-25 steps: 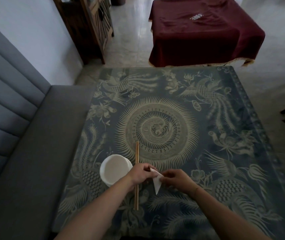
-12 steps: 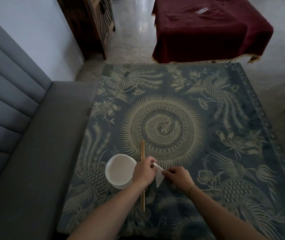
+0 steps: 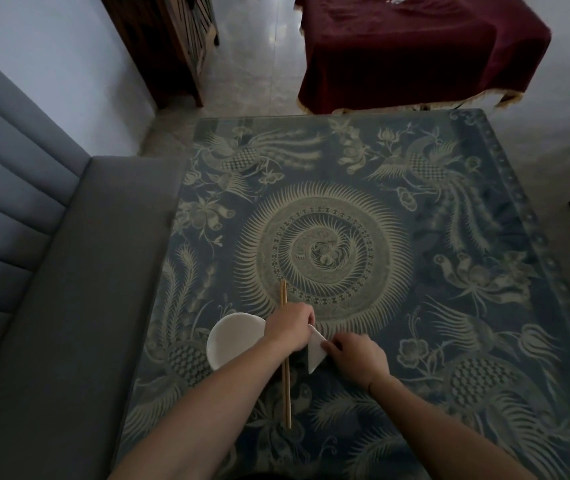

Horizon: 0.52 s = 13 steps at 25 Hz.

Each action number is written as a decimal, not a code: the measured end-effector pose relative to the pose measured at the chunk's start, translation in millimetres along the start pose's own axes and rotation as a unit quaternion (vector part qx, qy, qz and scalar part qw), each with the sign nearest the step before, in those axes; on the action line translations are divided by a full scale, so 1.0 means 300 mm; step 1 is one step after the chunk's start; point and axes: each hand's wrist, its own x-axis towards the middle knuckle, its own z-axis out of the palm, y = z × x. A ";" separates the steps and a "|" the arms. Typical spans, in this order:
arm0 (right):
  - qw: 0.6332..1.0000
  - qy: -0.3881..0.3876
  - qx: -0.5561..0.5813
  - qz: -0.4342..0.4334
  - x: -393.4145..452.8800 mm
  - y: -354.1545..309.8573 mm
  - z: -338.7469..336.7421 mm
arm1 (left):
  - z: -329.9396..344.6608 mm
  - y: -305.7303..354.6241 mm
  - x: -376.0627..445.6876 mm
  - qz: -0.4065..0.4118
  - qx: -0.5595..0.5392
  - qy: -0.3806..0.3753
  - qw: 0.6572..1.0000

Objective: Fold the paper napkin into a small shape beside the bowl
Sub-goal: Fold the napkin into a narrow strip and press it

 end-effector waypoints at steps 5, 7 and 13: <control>0.996 0.021 -0.076 -0.047 0.012 -0.005 -0.008 | 0.012 -0.004 0.032 0.063 0.066 0.021 0.996; 0.993 0.023 -0.103 -0.060 0.014 -0.005 -0.008 | 0.018 -0.010 0.035 0.078 0.085 0.022 0.993; 0.984 0.079 -0.131 -0.094 0.010 0.001 -0.002 | 0.031 -0.016 0.043 0.116 0.111 0.058 0.985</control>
